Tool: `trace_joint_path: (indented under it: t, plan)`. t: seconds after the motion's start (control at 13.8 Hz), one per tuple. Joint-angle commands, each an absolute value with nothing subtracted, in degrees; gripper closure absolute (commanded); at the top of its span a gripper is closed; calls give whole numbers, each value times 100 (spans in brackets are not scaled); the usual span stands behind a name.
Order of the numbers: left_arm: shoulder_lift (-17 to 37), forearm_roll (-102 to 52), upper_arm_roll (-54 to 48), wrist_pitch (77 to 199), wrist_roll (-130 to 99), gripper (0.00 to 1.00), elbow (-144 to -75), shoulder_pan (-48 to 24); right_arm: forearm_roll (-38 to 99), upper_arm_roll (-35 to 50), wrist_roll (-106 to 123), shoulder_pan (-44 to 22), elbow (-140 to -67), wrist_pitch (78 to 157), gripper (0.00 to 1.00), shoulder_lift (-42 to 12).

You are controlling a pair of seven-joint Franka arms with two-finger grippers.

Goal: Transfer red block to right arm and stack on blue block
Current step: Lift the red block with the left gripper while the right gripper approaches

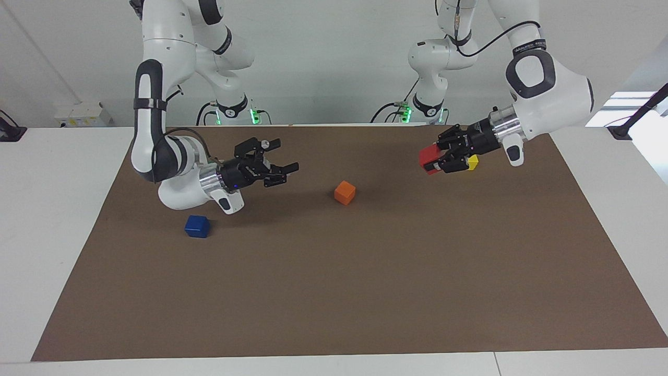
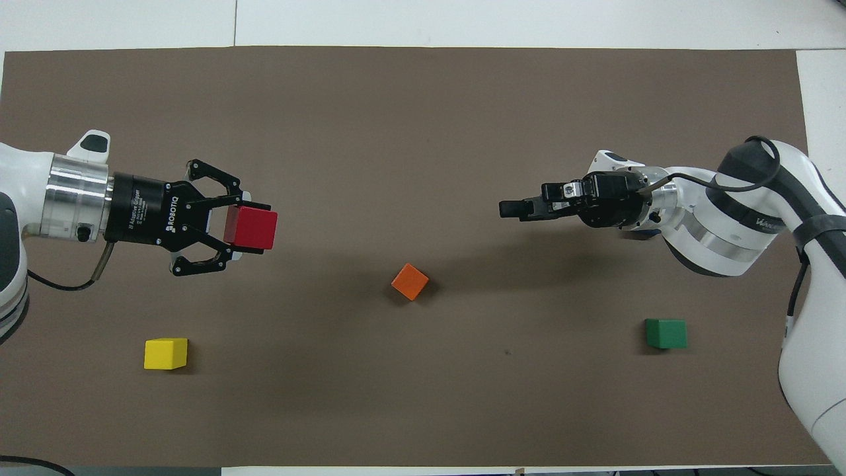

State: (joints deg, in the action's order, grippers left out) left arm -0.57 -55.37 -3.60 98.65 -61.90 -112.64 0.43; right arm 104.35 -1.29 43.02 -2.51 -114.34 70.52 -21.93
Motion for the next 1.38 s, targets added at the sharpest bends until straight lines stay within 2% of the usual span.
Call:
trace_joint_path:
  t: [0.0, 0.14, 0.43, 0.65, 0.87, 1.16, 1.3]
  plan:
    - [-456, -6466, -351, 9992, -6328, 100, -11881, 18, 10791, -123, 4508, -490, -11435, 6777, 0, -2452]
    - [-527, -6854, -404, 10545, -6354, 100, -12066, -585, 10959, -123, 4535, -676, -11443, 6759, 0, -2531]
    - [-703, -7996, -422, 11476, -6712, 100, -12620, -1203, 11346, -123, 4553, -1134, -11505, 6952, 0, -2514]
    - [-694, -8104, -413, 11619, -7689, 100, -12621, -1318, 11338, -123, 4623, -1178, -11540, 7074, 0, -2514]
    - [-703, -8104, -422, 11417, -7673, 100, -12604, -1327, 11486, -123, 4728, -1353, -11514, 7312, 0, -2514]
    - [-668, -8560, -439, 11970, -7655, 100, -12560, -1836, 11522, -123, 5044, -1450, -11321, 7479, 0, -2680]
    - [-668, -8648, -457, 11997, -7647, 100, -12551, -1854, 11522, -123, 5255, -1459, -11276, 7488, 0, -2777]
